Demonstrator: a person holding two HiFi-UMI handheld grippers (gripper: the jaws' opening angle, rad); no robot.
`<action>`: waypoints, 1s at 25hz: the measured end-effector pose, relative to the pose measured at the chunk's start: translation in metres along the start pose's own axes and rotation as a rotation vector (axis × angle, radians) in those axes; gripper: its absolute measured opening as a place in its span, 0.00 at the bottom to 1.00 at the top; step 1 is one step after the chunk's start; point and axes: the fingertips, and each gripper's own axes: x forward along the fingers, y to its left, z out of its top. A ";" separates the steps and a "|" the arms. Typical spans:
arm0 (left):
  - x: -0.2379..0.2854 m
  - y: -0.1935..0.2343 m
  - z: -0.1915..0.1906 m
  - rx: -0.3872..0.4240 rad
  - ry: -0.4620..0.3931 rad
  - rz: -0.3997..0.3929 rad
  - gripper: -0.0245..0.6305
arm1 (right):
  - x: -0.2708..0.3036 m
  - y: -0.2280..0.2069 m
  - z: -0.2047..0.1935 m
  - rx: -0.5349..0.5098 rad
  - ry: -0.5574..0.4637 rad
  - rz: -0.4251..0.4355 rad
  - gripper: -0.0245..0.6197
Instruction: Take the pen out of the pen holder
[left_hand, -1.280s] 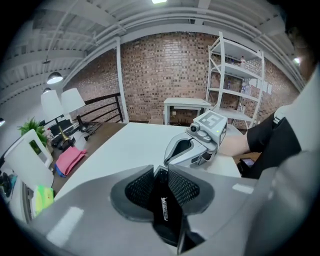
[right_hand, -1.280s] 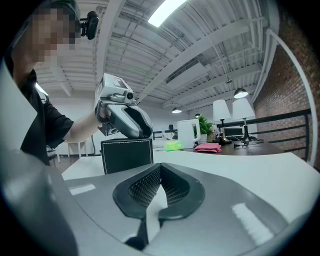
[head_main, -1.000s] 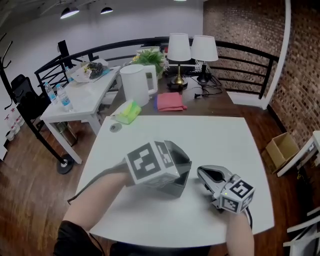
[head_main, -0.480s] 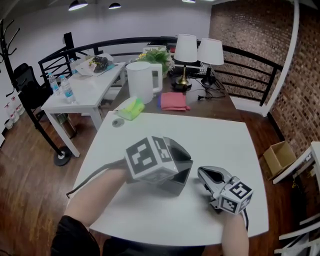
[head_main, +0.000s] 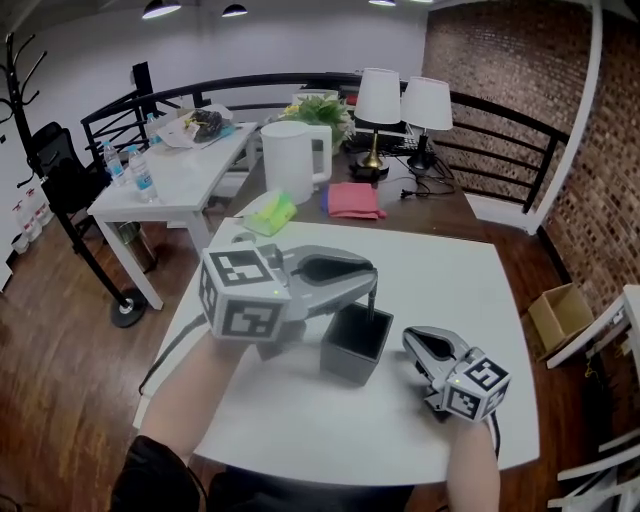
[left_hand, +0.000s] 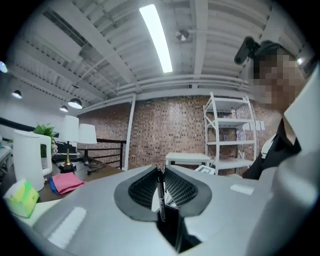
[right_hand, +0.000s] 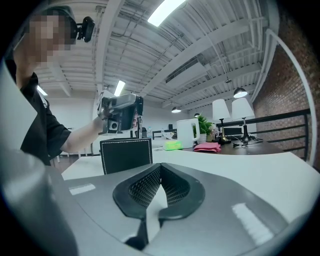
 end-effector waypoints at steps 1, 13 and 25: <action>-0.008 0.004 0.008 -0.030 -0.045 0.002 0.11 | 0.000 0.000 0.000 0.000 -0.001 -0.001 0.06; -0.110 0.042 -0.018 -0.693 -0.144 -0.153 0.11 | -0.001 -0.001 0.000 -0.001 -0.001 -0.008 0.06; -0.079 0.050 -0.160 -1.062 0.186 -0.066 0.11 | -0.001 -0.003 0.002 0.006 -0.011 -0.016 0.06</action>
